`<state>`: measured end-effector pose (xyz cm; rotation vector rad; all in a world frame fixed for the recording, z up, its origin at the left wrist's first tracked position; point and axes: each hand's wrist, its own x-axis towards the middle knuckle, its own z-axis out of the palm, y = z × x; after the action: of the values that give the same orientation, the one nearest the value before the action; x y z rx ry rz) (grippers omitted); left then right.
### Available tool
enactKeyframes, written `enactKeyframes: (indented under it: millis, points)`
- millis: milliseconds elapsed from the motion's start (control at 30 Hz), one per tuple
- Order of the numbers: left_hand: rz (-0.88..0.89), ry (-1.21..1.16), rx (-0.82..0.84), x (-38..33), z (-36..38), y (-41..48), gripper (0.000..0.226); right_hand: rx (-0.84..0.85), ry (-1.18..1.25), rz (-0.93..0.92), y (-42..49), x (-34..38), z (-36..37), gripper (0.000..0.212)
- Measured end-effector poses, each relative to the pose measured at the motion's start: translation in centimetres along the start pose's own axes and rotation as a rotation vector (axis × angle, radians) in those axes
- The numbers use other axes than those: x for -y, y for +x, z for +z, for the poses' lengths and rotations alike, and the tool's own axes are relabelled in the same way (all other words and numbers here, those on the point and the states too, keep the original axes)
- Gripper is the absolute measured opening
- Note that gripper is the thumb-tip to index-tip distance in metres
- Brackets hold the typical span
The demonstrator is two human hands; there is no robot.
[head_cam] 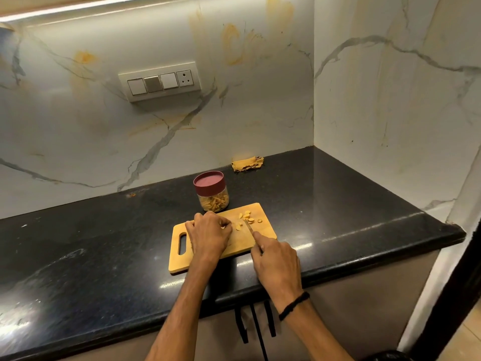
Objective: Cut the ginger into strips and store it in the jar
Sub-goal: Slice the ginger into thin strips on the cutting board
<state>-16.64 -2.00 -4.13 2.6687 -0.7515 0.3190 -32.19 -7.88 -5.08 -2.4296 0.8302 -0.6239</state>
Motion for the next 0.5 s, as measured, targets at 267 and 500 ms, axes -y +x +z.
enactKeyframes:
  millis: [267,500]
  points:
    - [-0.034,-0.019,-0.104,1.1,-0.3,0.4,0.021,0.041,-0.029,-0.074,-0.6,1.7,1.5,0.040]
    - [-0.012,-0.030,-0.123,1.2,-0.4,0.7,0.020,0.050,-0.025,-0.117,-0.6,1.9,2.2,0.038]
